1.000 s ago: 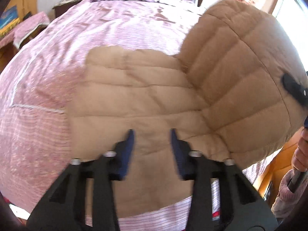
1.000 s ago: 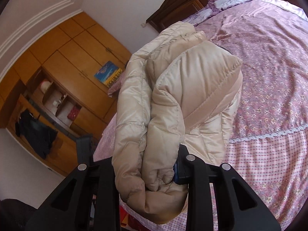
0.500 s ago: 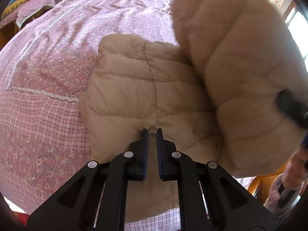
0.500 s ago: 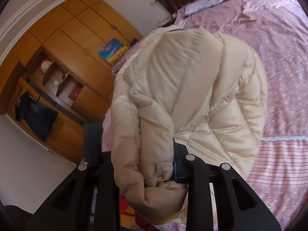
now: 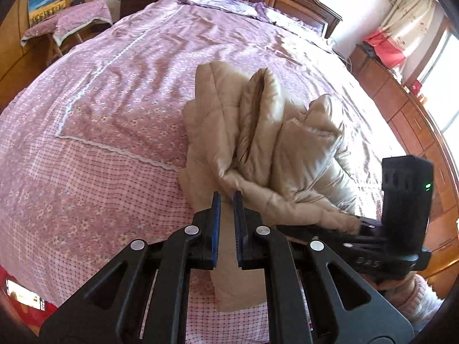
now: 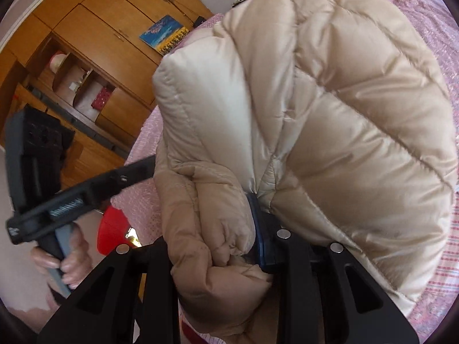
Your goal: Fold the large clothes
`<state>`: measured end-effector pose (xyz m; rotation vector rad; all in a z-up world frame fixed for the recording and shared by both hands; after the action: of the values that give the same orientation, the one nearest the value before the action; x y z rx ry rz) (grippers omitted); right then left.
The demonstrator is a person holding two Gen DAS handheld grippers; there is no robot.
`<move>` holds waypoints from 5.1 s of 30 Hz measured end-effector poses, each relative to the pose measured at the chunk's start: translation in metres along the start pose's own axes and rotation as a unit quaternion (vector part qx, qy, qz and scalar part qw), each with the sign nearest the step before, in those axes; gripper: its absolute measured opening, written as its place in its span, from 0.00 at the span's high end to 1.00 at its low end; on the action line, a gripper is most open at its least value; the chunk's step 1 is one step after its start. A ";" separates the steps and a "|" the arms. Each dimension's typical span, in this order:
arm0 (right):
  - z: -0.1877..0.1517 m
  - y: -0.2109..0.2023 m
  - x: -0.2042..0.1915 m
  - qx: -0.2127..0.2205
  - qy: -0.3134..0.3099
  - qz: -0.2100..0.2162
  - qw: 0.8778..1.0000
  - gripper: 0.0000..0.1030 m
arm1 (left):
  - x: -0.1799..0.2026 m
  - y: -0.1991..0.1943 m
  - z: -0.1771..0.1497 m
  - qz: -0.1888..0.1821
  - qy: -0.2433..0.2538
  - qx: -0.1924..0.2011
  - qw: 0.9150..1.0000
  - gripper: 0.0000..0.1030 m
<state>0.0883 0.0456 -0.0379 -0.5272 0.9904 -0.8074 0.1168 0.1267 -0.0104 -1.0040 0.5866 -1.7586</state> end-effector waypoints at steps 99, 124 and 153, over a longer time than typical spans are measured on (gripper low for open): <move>0.014 0.011 0.065 -0.010 0.104 0.066 0.992 0.09 | -0.080 0.034 -0.040 -0.063 -0.188 -0.028 0.980 0.13; 0.035 0.007 0.026 0.029 0.070 0.073 0.994 0.38 | -0.091 0.024 -0.059 -0.165 -0.212 0.021 0.963 0.41; 0.068 -0.145 0.153 0.215 0.116 0.011 0.970 0.49 | 0.131 0.097 0.021 -0.259 -0.027 -0.026 0.965 0.49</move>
<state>0.1443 -0.1614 0.0169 -0.0478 0.9935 -1.0460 0.1626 -0.0308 -0.0255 -1.3230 0.3525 -2.1670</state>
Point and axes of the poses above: each gripper's, at about its wrist camera, not at the fingertips, and y roughly the way its jaws point, x to its right, z to its top, the point moved 7 cm from there along y, roughly the way its jaws point, and after that the axes turned 6 degrees about -z, right-handed, at the moved point
